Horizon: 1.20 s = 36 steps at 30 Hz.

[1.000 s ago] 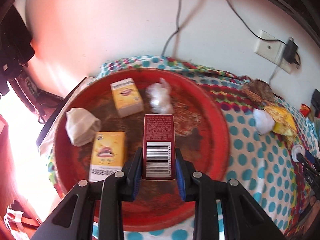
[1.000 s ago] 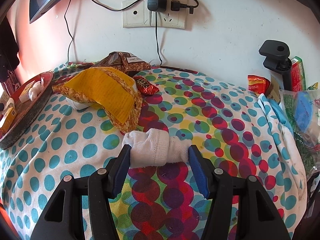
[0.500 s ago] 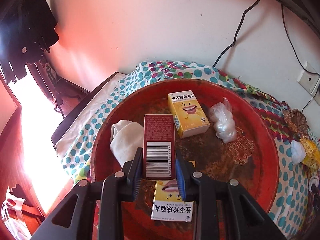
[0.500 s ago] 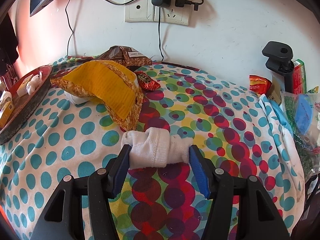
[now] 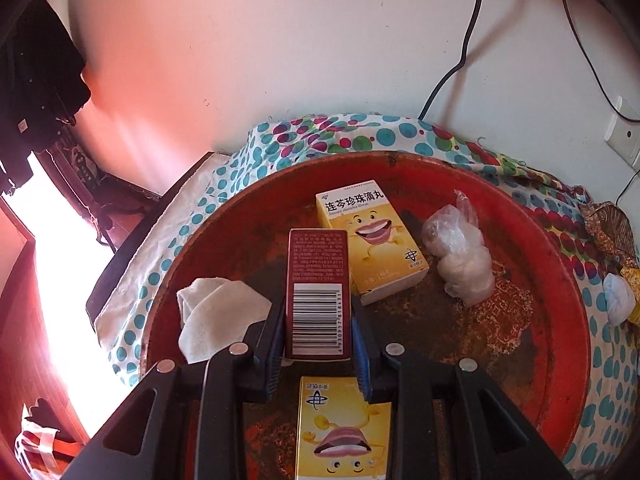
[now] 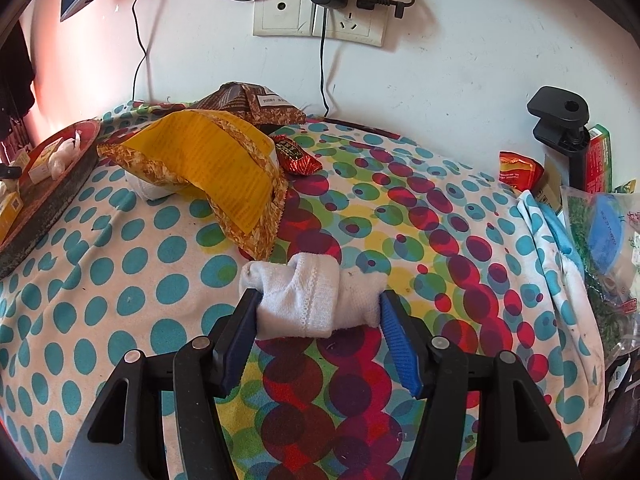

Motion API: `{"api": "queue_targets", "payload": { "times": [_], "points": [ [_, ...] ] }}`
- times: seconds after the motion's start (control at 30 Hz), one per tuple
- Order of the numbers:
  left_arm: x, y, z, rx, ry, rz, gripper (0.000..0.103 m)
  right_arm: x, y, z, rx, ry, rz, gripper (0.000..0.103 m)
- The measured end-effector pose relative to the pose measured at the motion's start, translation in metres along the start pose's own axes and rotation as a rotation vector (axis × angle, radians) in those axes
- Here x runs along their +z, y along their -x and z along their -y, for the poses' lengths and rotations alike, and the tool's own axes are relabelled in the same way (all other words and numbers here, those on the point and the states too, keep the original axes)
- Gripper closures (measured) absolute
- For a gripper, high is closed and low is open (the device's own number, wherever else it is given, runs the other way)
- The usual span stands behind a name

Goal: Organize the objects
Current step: 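Carry the red box onto the red tray and open the left tool, then pull the open left tool back from the red tray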

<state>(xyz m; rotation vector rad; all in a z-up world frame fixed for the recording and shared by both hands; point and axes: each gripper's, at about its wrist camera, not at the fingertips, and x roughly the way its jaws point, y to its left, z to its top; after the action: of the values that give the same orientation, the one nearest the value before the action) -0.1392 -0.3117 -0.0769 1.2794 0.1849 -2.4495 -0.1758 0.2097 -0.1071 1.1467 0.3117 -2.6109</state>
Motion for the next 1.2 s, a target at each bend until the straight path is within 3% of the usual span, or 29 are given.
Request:
{"api": "queue_targets", "payload": {
  "times": [0.23, 0.37, 0.63, 0.83, 1.03, 1.2],
  "points": [
    [0.002, -0.011, -0.006, -0.014, 0.044, -0.002, 0.072, 0.002, -0.002, -0.003, -0.014, 0.017, -0.012, 0.043],
    [0.001, -0.01, -0.001, -0.001, 0.012, -0.003, 0.056, 0.002, -0.003, -0.003, -0.015, 0.02, -0.015, 0.043],
    [-0.03, 0.041, 0.01, 0.083, 0.023, 0.124, 0.051, 0.002, -0.004, -0.002, -0.013, 0.025, -0.013, 0.043],
    [-0.086, 0.093, 0.034, 0.028, 0.003, 0.21, 0.05, 0.002, 0.0, 0.003, 0.022, -0.002, 0.003, 0.045],
    [-0.134, 0.129, 0.055, -0.012, -0.032, 0.28, 0.05, 0.002, 0.003, 0.001, -0.002, 0.001, 0.019, 0.05],
    [-0.151, 0.135, 0.057, -0.106, -0.015, 0.262, 0.05, 0.002, 0.006, 0.0, -0.033, 0.002, 0.022, 0.05]
  ]
}}
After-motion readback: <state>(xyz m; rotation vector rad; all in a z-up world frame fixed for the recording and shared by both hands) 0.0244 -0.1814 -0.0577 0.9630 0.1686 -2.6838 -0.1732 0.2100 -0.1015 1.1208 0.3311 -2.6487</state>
